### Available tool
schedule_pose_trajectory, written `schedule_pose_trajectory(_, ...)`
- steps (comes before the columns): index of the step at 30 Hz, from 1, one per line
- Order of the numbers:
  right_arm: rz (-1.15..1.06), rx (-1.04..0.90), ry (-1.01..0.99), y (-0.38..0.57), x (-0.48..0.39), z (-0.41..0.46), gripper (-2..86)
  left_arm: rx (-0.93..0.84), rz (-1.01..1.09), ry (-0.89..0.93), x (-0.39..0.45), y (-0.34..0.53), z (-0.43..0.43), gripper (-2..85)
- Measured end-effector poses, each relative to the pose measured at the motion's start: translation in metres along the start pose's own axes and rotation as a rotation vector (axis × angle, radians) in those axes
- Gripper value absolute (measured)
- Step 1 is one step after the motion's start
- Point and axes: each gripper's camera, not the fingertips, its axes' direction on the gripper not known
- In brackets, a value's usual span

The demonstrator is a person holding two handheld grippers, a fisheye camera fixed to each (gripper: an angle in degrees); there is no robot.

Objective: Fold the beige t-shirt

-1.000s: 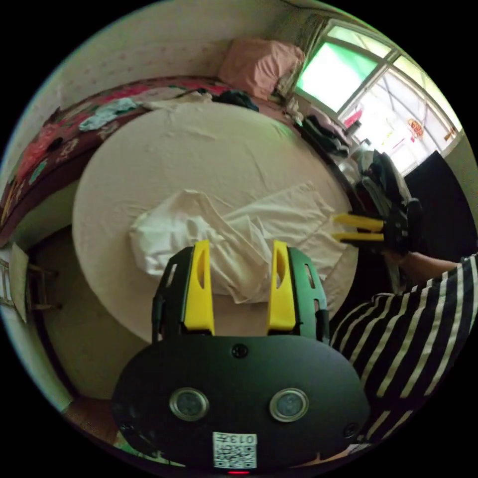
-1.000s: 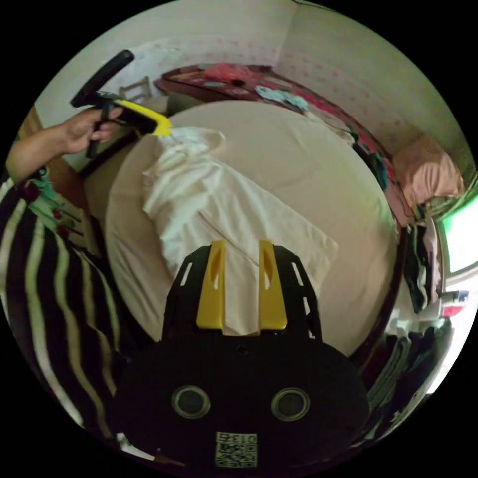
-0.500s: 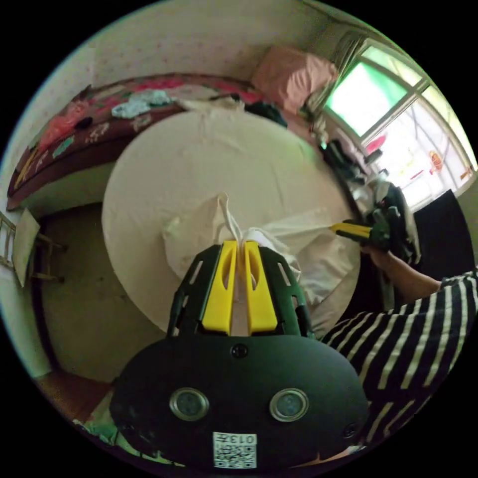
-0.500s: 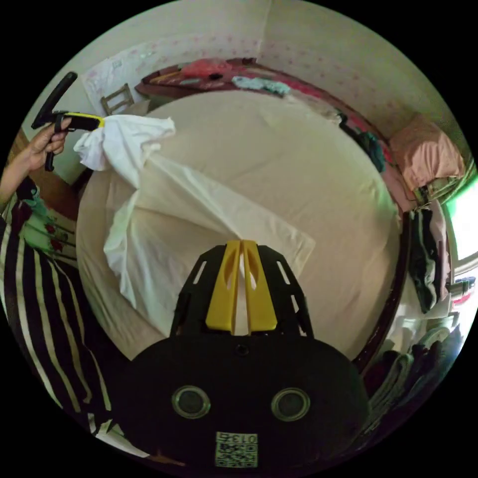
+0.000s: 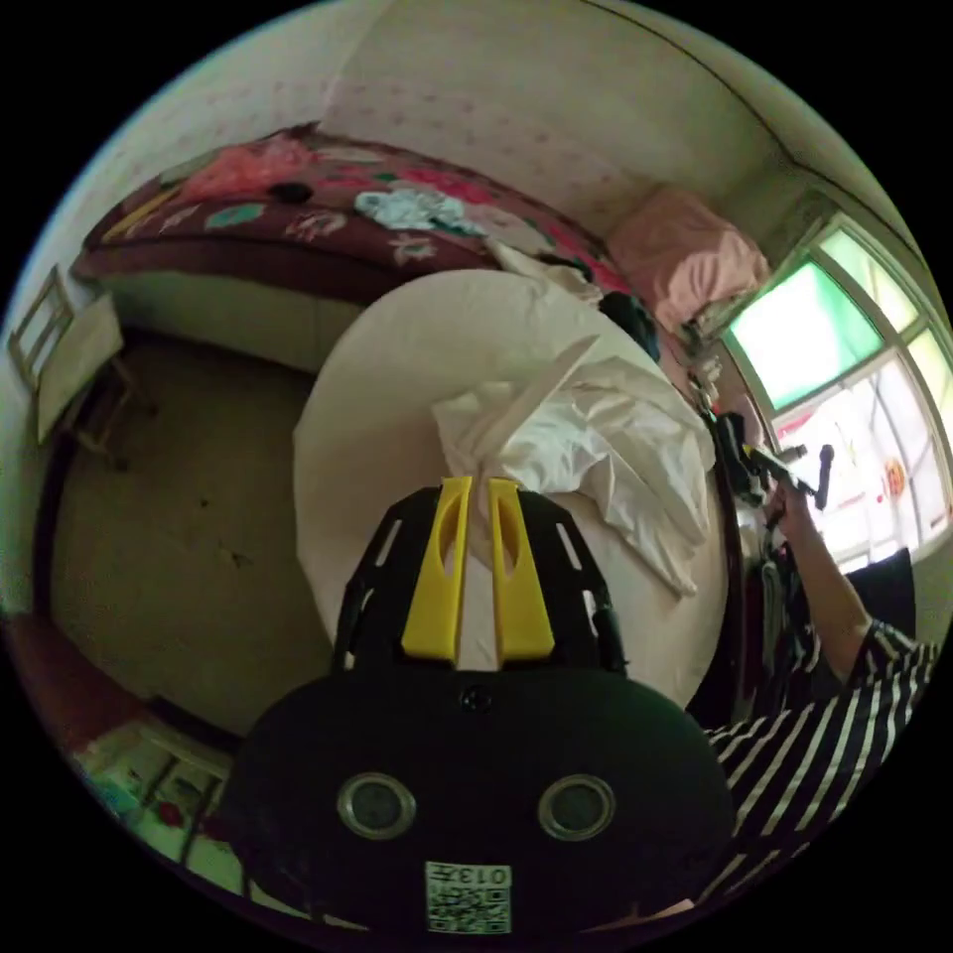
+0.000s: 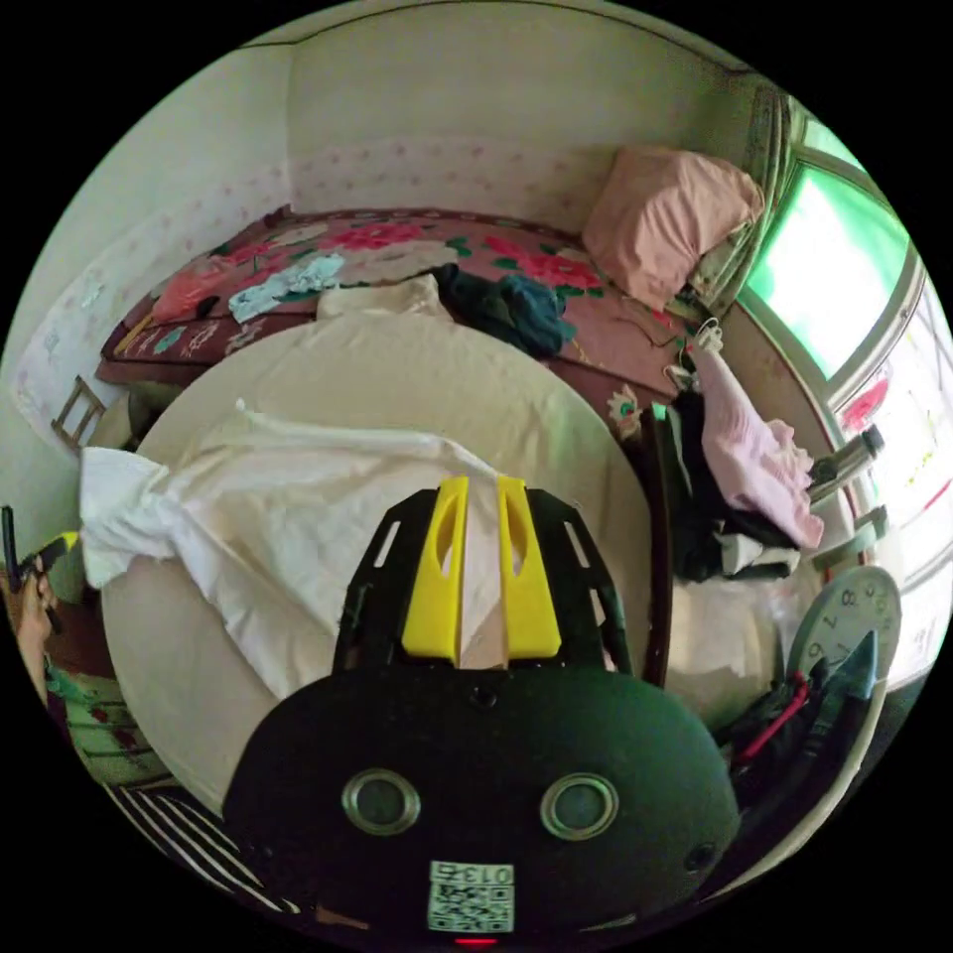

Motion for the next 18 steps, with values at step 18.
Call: schedule_pose_trajectory(18,-0.398,-0.313,-0.116,0.146,-0.061,0.061,1.4,-0.274,0.004,-0.252,-0.009,-0.074,0.141,6.2)
